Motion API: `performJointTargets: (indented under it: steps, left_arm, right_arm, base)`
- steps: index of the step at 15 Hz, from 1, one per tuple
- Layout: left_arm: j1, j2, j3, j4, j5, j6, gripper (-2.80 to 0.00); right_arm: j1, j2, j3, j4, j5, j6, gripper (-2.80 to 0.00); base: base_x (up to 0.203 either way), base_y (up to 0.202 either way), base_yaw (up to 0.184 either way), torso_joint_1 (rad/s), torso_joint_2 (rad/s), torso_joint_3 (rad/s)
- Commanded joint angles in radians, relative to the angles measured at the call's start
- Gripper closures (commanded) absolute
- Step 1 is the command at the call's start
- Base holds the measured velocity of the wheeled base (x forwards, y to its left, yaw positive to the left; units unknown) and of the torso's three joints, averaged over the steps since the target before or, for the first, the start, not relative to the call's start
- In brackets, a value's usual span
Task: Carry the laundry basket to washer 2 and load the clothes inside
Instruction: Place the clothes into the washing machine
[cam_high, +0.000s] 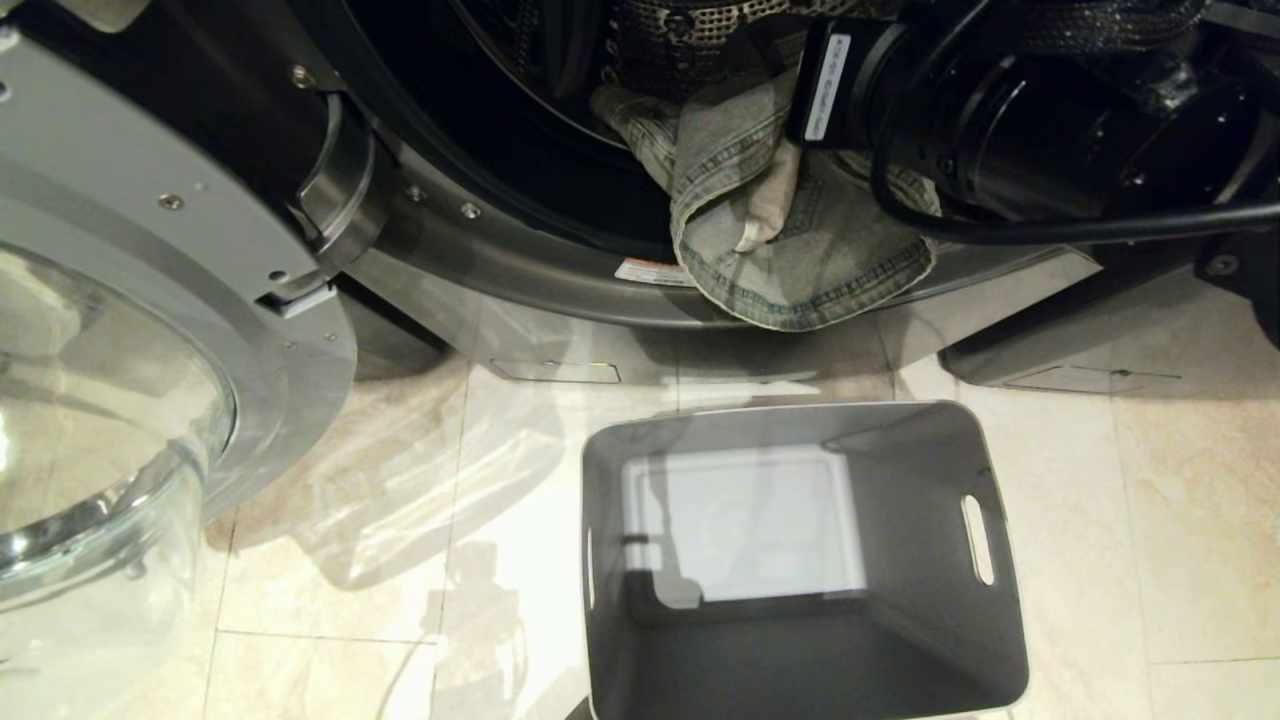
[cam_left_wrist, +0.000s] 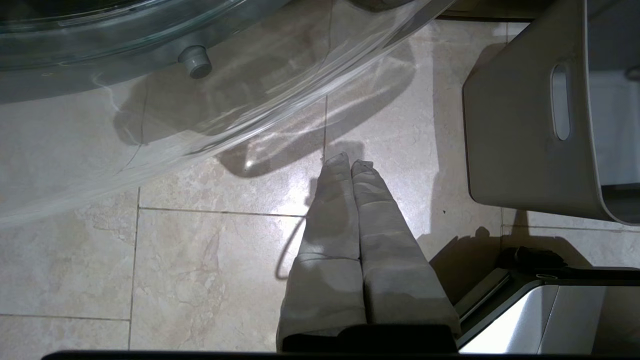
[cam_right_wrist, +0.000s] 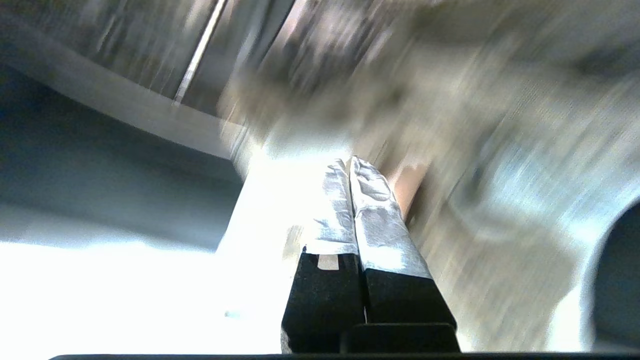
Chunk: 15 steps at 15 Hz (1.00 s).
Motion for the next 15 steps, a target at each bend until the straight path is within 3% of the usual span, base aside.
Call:
performJointTargets:
  steps: [1, 11, 15]
  left_arm:
    - [0.0, 0.001, 0.0, 0.0, 0.0, 0.0, 0.0]
    - [0.0, 0.001, 0.0, 0.0, 0.0, 0.0, 0.0]
    - [0.0, 0.001, 0.0, 0.0, 0.0, 0.0, 0.0]
  right_arm:
    - [0.009, -0.081, 0.079, 0.068, 0.051, 0.031, 0.0]
    - [0.055, -0.264, 0.543, 0.109, 0.076, 0.031, 0.0]
    - [0.054, -0.225, 0.632, 0.064, 0.07, 0.045, 0.0]
  base:
    - [0.0, 0.0, 0.0, 0.0, 0.0, 0.0]
    - [0.0, 0.0, 0.0, 0.0, 0.0, 0.0]
    - [0.0, 0.0, 0.0, 0.0, 0.0, 0.0]
